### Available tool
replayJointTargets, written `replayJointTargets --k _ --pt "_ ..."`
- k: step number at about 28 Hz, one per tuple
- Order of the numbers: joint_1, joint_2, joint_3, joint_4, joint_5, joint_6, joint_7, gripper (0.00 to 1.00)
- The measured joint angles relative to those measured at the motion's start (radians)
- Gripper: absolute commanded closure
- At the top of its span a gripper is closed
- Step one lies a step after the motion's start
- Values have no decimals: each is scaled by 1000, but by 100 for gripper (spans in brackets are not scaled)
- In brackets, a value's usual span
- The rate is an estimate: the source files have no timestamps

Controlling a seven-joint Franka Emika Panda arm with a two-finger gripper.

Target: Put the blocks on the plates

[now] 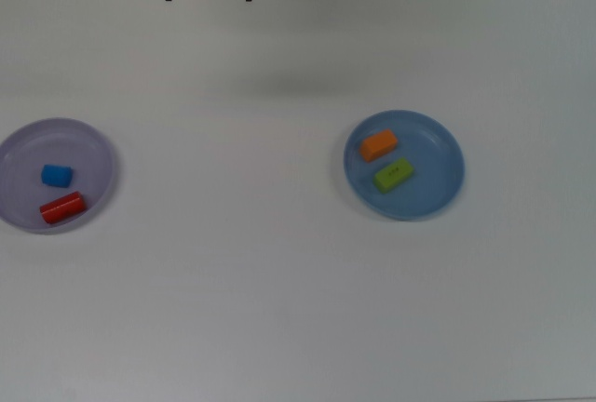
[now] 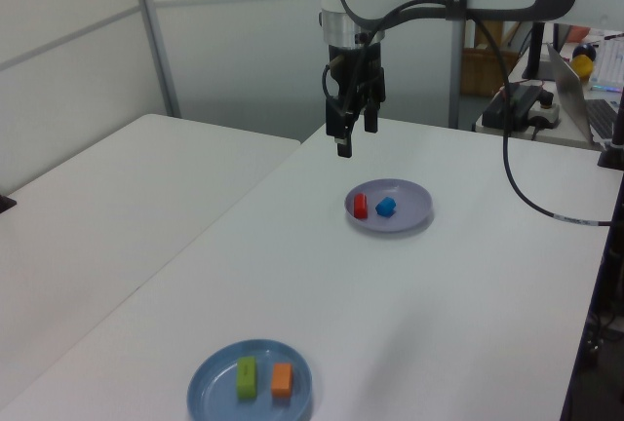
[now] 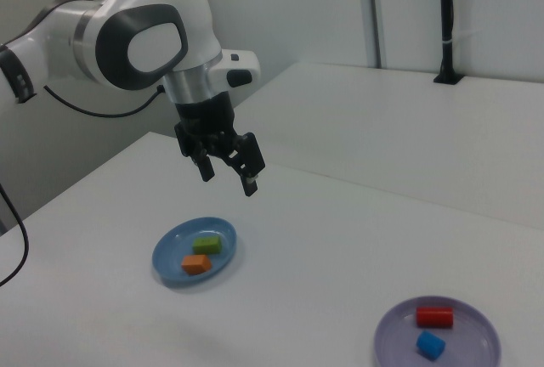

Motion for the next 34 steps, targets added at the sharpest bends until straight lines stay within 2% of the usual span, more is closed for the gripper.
replayJointTargets --k 20,26,34 --pt "0 0 0 0 0 -17 -1 0" --pt "0 0 -1 0 27 -17 -1 0" --pt "-7 0 -1 0 30 -17 -1 0"
